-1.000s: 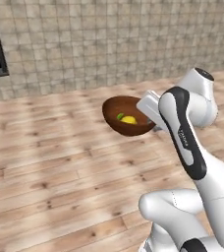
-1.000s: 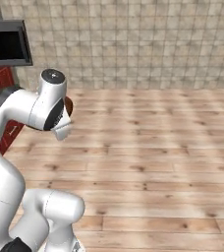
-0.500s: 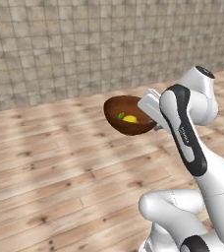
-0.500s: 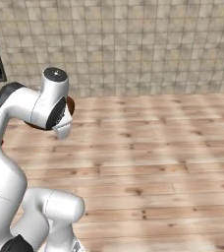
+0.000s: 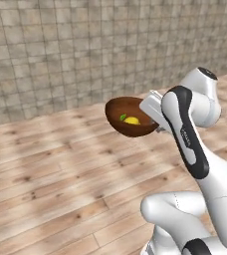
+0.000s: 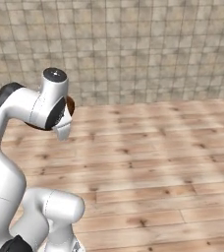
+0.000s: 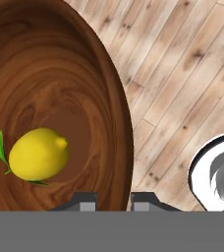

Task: Pick the lemon from the sink and place it in the bowl. Then pick the bowl and place it in the microwave. Then close the microwave door and press the start button.

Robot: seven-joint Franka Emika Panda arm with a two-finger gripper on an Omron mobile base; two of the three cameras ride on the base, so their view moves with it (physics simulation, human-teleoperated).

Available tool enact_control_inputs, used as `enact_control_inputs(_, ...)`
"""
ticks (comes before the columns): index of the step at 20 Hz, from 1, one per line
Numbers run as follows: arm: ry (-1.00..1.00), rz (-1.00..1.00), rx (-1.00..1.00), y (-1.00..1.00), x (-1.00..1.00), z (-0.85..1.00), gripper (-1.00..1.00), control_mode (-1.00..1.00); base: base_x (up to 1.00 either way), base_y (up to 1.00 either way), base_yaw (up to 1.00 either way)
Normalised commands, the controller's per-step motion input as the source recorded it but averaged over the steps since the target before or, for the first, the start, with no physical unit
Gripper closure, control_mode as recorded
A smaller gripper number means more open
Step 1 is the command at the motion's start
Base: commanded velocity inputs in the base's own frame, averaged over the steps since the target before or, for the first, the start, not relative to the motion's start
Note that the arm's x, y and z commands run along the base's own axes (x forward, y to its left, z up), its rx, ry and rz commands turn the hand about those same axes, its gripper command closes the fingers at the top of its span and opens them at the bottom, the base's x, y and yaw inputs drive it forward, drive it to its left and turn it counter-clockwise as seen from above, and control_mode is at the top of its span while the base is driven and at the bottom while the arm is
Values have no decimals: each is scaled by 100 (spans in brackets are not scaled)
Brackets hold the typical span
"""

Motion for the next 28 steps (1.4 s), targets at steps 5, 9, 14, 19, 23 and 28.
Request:
enact_control_inputs(5,0,0,0,0,0,0,100,100,100,16,-2)
enact_control_inputs(9,0,0,0,0,0,0,100,100,100,0,23)
enact_control_inputs(14,0,0,0,0,0,0,100,100,91,-2,70)
enact_control_inputs(19,0,0,0,0,0,0,100,100,44,0,83)
enact_control_inputs(23,0,0,0,0,0,0,100,100,81,-3,79)
enact_control_inputs(28,0,0,0,0,0,0,100,100,100,-26,65)
